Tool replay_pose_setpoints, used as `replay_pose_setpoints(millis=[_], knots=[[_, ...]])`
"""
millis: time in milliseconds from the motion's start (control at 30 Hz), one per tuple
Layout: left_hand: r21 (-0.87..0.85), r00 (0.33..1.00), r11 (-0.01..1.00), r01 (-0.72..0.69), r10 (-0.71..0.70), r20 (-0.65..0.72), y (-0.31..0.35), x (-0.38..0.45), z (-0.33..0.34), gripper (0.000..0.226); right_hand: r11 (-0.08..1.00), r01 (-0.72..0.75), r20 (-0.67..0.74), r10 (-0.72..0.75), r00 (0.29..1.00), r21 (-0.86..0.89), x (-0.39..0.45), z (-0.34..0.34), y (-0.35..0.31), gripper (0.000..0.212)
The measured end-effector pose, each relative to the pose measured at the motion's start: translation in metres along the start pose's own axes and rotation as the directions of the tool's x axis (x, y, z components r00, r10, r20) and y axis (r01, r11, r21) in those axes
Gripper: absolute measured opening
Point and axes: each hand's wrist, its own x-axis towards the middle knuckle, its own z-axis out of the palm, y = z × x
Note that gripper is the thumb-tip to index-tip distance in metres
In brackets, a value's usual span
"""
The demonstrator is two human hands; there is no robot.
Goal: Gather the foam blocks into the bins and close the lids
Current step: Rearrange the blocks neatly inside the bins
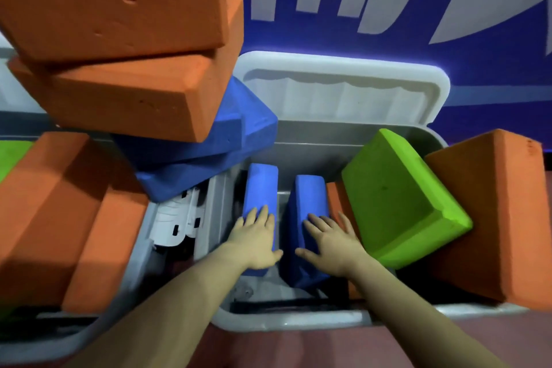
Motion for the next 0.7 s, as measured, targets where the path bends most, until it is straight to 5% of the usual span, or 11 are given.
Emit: replay_pose_setpoints(millis=[133, 267, 400, 700], knots=[[0.062, 0.999, 0.997, -0.038, 0.037, 0.029, -0.001, 0.003, 0.009, 0.108, 1.0, 0.021, 0.162, -0.023, 0.987, 0.013, -0.005, 0.007, 0.004, 0.113], [0.068, 0.998, 0.996, -0.062, 0.061, 0.02, 0.0, 0.008, 0.014, 0.104, 0.996, 0.075, 0.107, -0.069, 0.992, -0.046, 0.0, 0.01, 0.003, 0.124], [-0.033, 0.992, 0.992, -0.125, 0.125, 0.0, 0.003, 0.015, 0.015, 0.092, 0.993, 0.115, 0.075, -0.113, 0.991, -0.014, 0.002, 0.011, 0.005, 0.109], [0.053, 0.979, 0.982, -0.182, 0.186, -0.08, 0.001, 0.001, -0.013, 0.066, 0.992, 0.094, -0.102, -0.085, 0.991, 0.079, -0.005, -0.005, 0.014, 0.064]])
